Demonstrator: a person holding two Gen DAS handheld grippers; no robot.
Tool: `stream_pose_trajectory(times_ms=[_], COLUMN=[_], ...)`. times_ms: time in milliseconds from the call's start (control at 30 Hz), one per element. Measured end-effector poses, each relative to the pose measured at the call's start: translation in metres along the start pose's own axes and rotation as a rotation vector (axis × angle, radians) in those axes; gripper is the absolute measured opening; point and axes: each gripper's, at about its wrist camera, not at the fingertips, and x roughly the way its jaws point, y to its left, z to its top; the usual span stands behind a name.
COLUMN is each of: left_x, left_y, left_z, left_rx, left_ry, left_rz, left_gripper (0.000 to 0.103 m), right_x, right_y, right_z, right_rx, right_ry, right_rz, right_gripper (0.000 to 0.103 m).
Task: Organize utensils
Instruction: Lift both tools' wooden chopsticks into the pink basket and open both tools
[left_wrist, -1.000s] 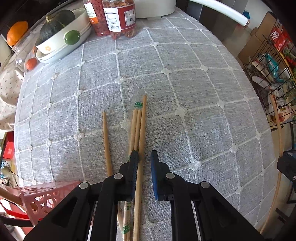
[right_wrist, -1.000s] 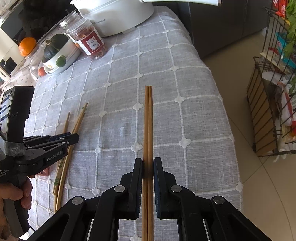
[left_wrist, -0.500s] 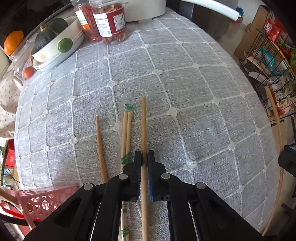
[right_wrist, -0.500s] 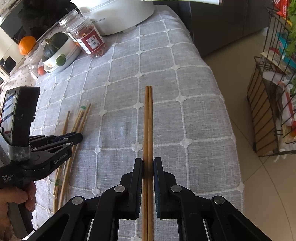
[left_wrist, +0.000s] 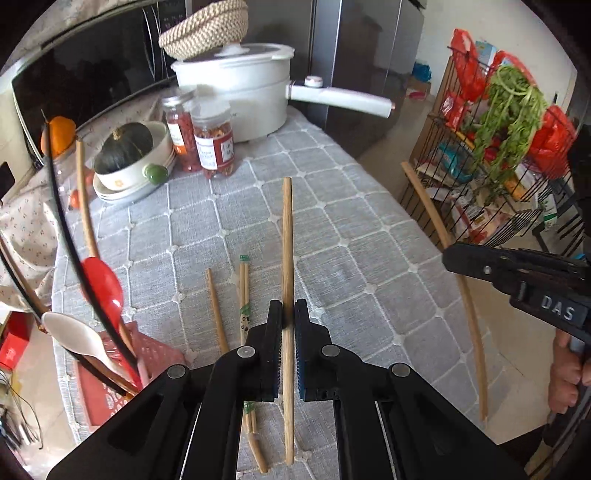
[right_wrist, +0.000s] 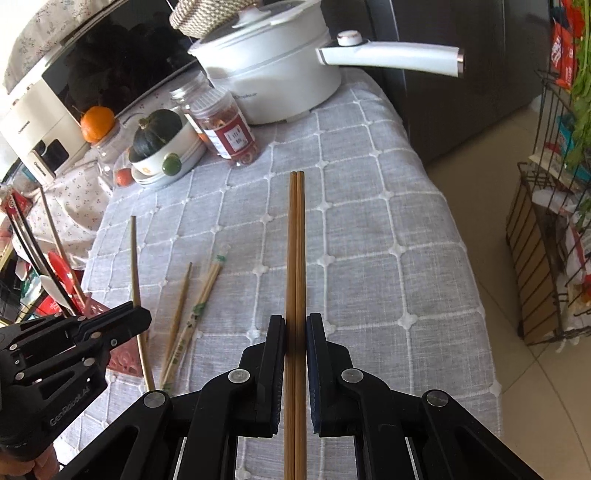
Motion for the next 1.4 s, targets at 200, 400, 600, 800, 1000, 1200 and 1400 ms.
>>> stream_pose_trajectory(times_ms=[200, 400, 600, 800, 1000, 1200, 1400], left_x=[-0.066, -0.131, -0.176, -0.167, -0.135, -0.113, -0.097], left_y=[0.013, 0.042, 0.081, 0.102, 0.114, 0.114, 0.119], left_z=[-0.009, -0.021, -0.035, -0.047, -0.058, -0.062, -0.063], left_rx=[-0.005, -0.071, -0.143, -0.13, -0.105, -0.068, -0.102], left_ry=[-0.148, -0.317, -0.56, -0.7, -0.72, -0.717, -0.682], left_rz=[-0.041, -0.056, -0.009, 0.1, 0.166, 0.212, 0.175], left_gripper=[0.006, 0.006, 0.006, 0.006, 0.006, 0.006, 0.006], right_x=[-0.015, -0.026, -0.026, -0.015, -0.009, -0.004, -0.005], right_y=[0.021, 0.041, 0.062, 0.082, 0.103, 0.114, 0.126], right_z=[0.001, 0.003, 0.004, 0.005, 0.005, 0.005, 0.004], right_rx=[-0.023, -0.042, -0.062, -0.081, -0.11, -0.103, -0.11], right_ry=[-0.058, -0.121, -0.167, -0.19, -0.237, -0.271, -0.32], right_rz=[0.024, 0.037, 0.051, 0.051, 0.049, 0.053, 0.057], right_gripper=[0.008, 0.008, 0.008, 0.008, 0.008, 0.008, 0.008])
